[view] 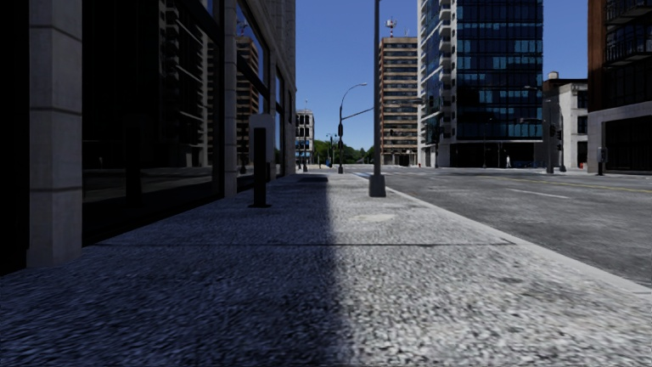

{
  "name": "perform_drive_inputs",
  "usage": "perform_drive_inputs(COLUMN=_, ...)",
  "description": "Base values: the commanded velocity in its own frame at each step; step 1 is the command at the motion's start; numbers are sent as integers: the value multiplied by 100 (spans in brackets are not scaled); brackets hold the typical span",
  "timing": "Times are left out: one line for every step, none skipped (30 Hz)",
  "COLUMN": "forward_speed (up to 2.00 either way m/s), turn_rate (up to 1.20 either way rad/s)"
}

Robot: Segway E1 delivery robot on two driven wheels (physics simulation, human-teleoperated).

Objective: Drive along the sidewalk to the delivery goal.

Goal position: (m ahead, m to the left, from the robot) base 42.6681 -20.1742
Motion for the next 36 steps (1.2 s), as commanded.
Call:
perform_drive_inputs(forward_speed=200, turn_rate=0)
perform_drive_inputs(forward_speed=200, turn_rate=0)
perform_drive_inputs(forward_speed=200, turn_rate=0)
perform_drive_inputs(forward_speed=200, turn_rate=0)
perform_drive_inputs(forward_speed=200, turn_rate=0)
perform_drive_inputs(forward_speed=200, turn_rate=0)
perform_drive_inputs(forward_speed=200, turn_rate=0)
perform_drive_inputs(forward_speed=200, turn_rate=0)
perform_drive_inputs(forward_speed=200, turn_rate=0)
perform_drive_inputs(forward_speed=200, turn_rate=0)
perform_drive_inputs(forward_speed=200, turn_rate=0)
perform_drive_inputs(forward_speed=200, turn_rate=0)
perform_drive_inputs(forward_speed=200, turn_rate=0)
perform_drive_inputs(forward_speed=200, turn_rate=0)
perform_drive_inputs(forward_speed=200, turn_rate=0)
perform_drive_inputs(forward_speed=200, turn_rate=0)
perform_drive_inputs(forward_speed=200, turn_rate=0)
perform_drive_inputs(forward_speed=200, turn_rate=0)
perform_drive_inputs(forward_speed=200, turn_rate=0)
perform_drive_inputs(forward_speed=200, turn_rate=0)
perform_drive_inputs(forward_speed=200, turn_rate=0)
perform_drive_inputs(forward_speed=200, turn_rate=0)
perform_drive_inputs(forward_speed=200, turn_rate=0)
perform_drive_inputs(forward_speed=200, turn_rate=0)
perform_drive_inputs(forward_speed=200, turn_rate=0)
perform_drive_inputs(forward_speed=200, turn_rate=0)
perform_drive_inputs(forward_speed=200, turn_rate=0)
perform_drive_inputs(forward_speed=200, turn_rate=0)
perform_drive_inputs(forward_speed=200, turn_rate=0)
perform_drive_inputs(forward_speed=200, turn_rate=0)
perform_drive_inputs(forward_speed=200, turn_rate=0)
perform_drive_inputs(forward_speed=200, turn_rate=0)
perform_drive_inputs(forward_speed=200, turn_rate=0)
perform_drive_inputs(forward_speed=200, turn_rate=0)
perform_drive_inputs(forward_speed=200, turn_rate=0)
perform_drive_inputs(forward_speed=200, turn_rate=0)
